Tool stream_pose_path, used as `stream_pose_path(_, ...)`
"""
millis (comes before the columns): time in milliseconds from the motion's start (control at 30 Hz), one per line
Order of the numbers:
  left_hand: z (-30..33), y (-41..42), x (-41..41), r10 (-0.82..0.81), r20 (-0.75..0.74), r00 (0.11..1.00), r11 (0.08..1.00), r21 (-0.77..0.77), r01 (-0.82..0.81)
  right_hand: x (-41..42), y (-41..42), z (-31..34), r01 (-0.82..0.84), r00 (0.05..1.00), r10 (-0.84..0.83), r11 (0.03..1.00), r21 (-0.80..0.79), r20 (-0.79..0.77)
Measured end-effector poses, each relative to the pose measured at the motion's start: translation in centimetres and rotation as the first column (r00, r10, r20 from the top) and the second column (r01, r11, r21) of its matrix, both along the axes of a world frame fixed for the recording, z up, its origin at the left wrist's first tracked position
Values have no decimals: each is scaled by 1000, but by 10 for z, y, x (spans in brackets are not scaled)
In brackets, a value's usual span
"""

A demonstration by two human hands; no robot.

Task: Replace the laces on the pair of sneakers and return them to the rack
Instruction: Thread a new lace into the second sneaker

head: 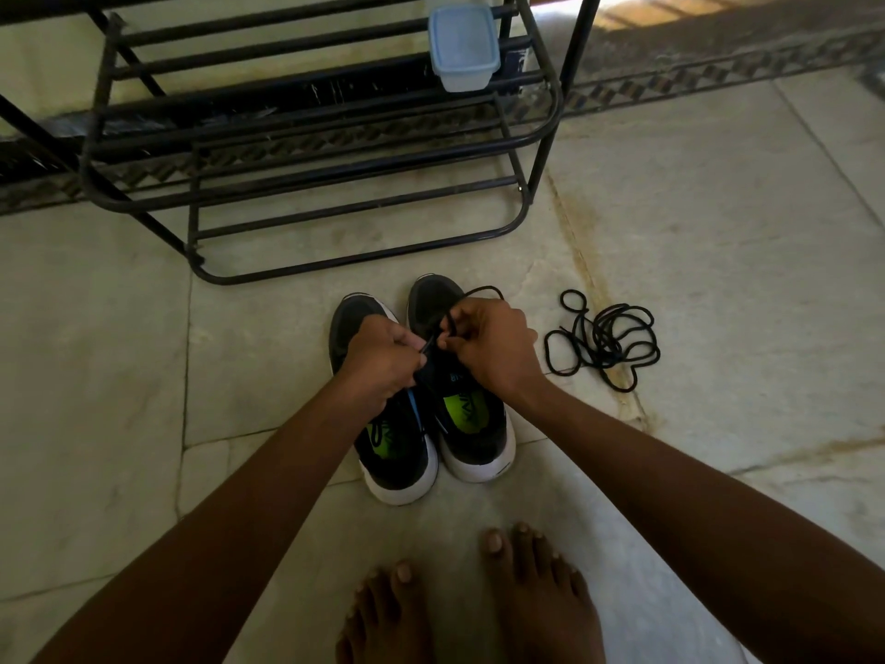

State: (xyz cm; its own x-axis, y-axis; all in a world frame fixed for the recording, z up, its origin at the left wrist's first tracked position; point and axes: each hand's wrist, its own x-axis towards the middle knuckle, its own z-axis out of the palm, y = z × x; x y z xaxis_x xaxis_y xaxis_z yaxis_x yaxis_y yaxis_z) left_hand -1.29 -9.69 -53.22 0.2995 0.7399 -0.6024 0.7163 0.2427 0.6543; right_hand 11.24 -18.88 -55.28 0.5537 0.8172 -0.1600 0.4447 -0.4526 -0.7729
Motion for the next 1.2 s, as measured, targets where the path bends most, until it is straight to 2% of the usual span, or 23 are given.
stream_pose_path(167, 1, -1, -1, 24, 42, 999, 1000, -19, -23, -1, 0, -3, -28, 997, 29, 999, 17, -68)
stream_pose_path(267, 2, -2, -2, 35, 77, 996, 999, -38, -33, -1, -1, -4, -39, 998, 40, 999, 9, -50)
stream_pose_path(433, 4, -3, -2, 29, 98, 995, 999, -46, -25, -8, -1, 3, -59, 989, 58, 998, 4, 136)
stream_pose_path(567, 6, -4, -1, 78, 122, 990, 994, -84, -68, -15, -4, 5, -122, 944, 102, 991, 47, 313)
stream_pose_path(800, 5, -9, -2, 96, 132, 987, 995, -37, -92, -9, -3, -6, -148, 906, 109, 987, 63, 409)
stream_pose_path(967, 7, -9, -1, 84, 135, 987, 996, 9, -86, 0, -1, -9, -250, 932, 211, 963, 102, 295)
stream_pose_path(1200, 2, -8, 3, -64, 6, 998, 990, 128, 63, 2, -7, -7, -290, 940, 255, 947, 137, 228)
